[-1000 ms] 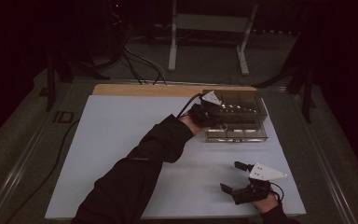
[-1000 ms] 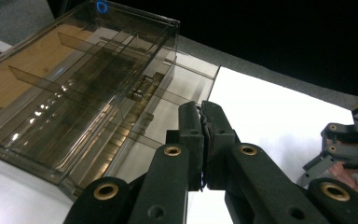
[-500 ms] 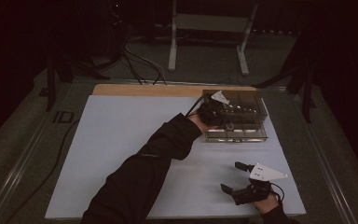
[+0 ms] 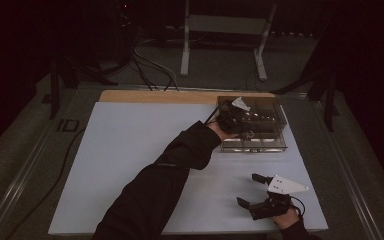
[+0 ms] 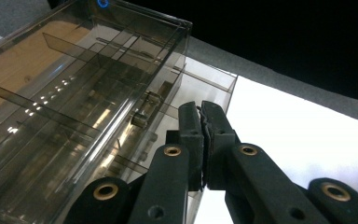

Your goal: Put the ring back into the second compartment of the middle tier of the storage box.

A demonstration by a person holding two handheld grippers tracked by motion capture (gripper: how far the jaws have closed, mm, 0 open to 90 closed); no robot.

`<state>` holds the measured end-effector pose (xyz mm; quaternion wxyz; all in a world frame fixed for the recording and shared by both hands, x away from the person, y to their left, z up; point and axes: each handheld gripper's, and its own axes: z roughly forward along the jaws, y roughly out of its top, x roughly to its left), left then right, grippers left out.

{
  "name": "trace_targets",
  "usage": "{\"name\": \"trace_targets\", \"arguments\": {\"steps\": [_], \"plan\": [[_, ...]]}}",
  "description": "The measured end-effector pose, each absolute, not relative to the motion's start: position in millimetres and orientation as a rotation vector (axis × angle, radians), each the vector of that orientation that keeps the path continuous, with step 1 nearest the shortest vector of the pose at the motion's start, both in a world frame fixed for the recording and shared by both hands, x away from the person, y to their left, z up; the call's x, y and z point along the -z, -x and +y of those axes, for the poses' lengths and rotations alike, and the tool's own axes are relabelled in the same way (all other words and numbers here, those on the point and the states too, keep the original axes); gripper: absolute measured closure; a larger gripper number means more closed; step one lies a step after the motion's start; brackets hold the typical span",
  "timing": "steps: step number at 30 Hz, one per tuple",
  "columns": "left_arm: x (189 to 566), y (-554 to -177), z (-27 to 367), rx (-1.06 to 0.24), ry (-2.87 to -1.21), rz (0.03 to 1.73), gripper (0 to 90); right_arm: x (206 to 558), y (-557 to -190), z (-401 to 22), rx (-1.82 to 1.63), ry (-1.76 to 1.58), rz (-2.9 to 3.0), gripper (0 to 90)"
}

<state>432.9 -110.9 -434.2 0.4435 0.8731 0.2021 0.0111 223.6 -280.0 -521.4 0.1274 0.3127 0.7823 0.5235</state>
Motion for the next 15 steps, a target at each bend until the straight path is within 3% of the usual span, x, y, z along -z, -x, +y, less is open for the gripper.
{"name": "trace_targets", "arguments": {"steps": [10, 15], "plan": [[434, -439, -123, -0.037, -2.107, 0.502, 86.9, 521, -223, -280, -1.527, -0.912, 2.281, 0.0], [429, -434, -124, -0.019, -2.097, 0.485, 53.5, 522, -223, -281, -1.529, -0.912, 2.279, 0.0]]}}
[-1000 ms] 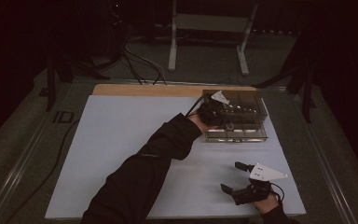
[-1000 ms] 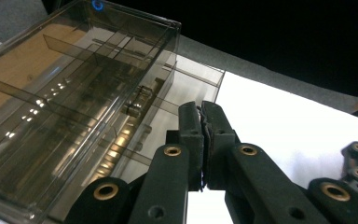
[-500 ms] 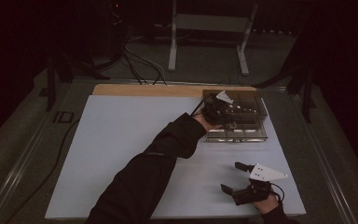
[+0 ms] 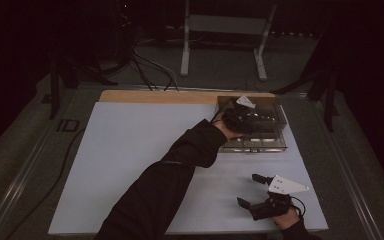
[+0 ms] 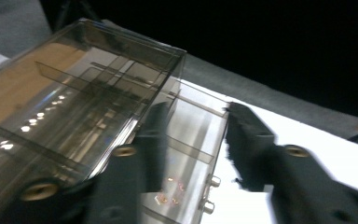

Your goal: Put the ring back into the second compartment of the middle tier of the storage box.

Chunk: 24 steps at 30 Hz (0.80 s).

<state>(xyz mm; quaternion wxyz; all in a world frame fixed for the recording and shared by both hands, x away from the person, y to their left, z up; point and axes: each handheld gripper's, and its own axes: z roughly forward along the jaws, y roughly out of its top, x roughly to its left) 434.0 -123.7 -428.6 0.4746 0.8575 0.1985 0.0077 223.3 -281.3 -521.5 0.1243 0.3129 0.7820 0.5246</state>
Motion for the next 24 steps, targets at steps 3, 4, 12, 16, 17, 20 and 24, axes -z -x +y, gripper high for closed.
{"name": "trace_targets", "arguments": {"steps": [3, 4, 12, 16, 17, 20, 24], "plan": [[425, -431, -121, -0.019, -2.093, 0.469, 45.0, 521, -223, -281, -1.531, -0.911, 2.277, 0.0], [423, -430, -120, -0.020, -2.092, 0.466, 43.9, 521, -223, -281, -1.530, -0.911, 2.277, 0.0], [408, -422, -102, -0.018, -2.062, 0.443, 29.0, 521, -223, -280, -1.527, -0.910, 2.280, 0.0], [404, -422, -90, -0.035, -2.060, 0.461, 27.0, 521, -223, -279, -1.524, -0.910, 2.283, 0.0], [404, -421, -88, -0.033, -2.055, 0.466, 26.5, 521, -223, -279, -1.526, -0.911, 2.283, 0.0], [403, -420, -79, -0.029, -2.050, 0.461, 23.5, 521, -223, -279, -1.522, -0.911, 2.285, 0.0], [402, -417, -67, -0.028, -2.047, 0.460, 19.5, 521, -223, -279, -1.522, -0.914, 2.284, 0.0]]}}
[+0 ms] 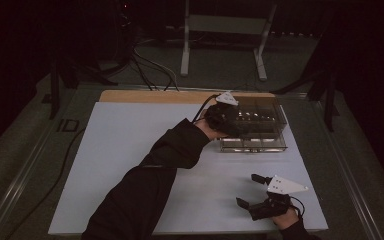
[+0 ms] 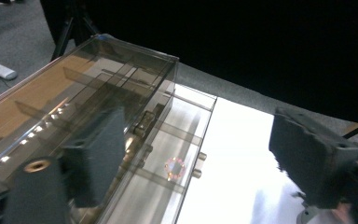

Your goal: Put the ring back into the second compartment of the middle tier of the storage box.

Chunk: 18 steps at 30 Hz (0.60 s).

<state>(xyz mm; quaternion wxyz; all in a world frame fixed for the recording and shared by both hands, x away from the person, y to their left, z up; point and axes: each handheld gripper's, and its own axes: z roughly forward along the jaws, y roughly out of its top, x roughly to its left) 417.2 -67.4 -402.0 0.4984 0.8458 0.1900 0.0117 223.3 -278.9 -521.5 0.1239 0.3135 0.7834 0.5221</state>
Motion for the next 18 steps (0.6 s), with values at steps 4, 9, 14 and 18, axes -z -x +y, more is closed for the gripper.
{"name": "trace_targets", "arguments": {"steps": [4, 9, 14, 18], "plan": [[403, -416, -56, -0.001, -2.055, 0.447, 13.3, 522, -223, -278, -1.519, -0.914, 2.286, 0.0], [405, -415, -44, 0.028, -2.064, 0.436, 1.9, 522, -225, -277, -1.520, -0.912, 2.289, 0.0], [406, -415, -33, 0.026, -2.053, 0.417, 0.8, 522, -224, -277, -1.519, -0.914, 2.287, 0.0], [406, -412, -28, 0.017, -2.078, 0.381, 0.8, 522, -225, -276, -1.521, -0.906, 2.292, 0.0]]}}
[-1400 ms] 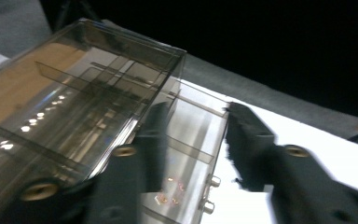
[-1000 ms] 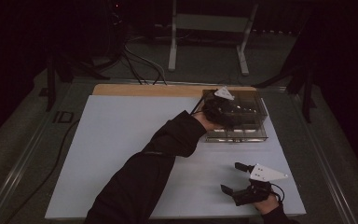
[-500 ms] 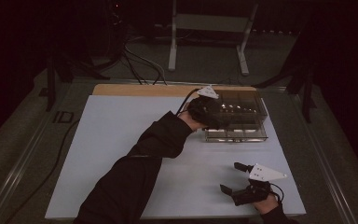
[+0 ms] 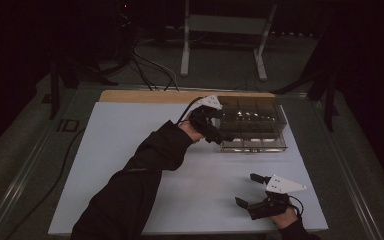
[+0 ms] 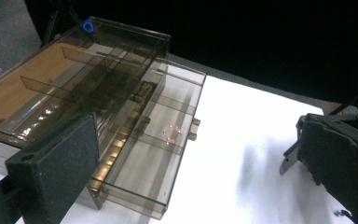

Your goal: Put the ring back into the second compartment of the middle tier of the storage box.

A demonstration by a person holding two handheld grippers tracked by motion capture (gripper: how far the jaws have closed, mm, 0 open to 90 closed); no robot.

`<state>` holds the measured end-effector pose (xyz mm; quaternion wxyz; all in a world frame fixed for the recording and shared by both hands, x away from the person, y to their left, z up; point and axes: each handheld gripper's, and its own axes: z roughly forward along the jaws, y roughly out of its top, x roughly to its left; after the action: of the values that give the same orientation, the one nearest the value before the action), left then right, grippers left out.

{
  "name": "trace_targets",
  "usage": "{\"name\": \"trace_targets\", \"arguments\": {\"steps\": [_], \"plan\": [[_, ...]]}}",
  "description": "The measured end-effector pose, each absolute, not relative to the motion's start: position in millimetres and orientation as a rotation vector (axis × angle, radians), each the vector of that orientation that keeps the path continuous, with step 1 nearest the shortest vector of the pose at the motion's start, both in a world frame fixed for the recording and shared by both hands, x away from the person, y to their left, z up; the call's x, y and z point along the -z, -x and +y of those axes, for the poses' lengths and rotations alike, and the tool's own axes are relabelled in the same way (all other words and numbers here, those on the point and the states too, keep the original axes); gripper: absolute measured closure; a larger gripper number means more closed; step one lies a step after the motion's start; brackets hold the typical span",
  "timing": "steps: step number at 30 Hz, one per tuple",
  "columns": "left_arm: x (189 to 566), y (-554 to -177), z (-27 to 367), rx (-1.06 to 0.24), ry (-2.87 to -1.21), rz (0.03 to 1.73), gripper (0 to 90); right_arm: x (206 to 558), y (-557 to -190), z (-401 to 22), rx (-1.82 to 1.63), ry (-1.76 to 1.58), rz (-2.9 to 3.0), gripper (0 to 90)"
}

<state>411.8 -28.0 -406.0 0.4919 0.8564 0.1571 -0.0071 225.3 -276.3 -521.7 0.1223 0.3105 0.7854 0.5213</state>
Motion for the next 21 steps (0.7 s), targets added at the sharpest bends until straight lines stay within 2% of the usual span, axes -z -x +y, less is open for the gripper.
{"name": "trace_targets", "arguments": {"steps": [13, 21], "plan": [[404, -402, -3, 0.048, -2.074, 0.344, 0.8, 521, -225, -275, -1.522, -0.904, 2.293, 0.0], [400, -395, 20, 0.008, -2.048, 0.377, 0.8, 520, -224, -276, -1.532, -0.908, 2.288, 0.0]]}}
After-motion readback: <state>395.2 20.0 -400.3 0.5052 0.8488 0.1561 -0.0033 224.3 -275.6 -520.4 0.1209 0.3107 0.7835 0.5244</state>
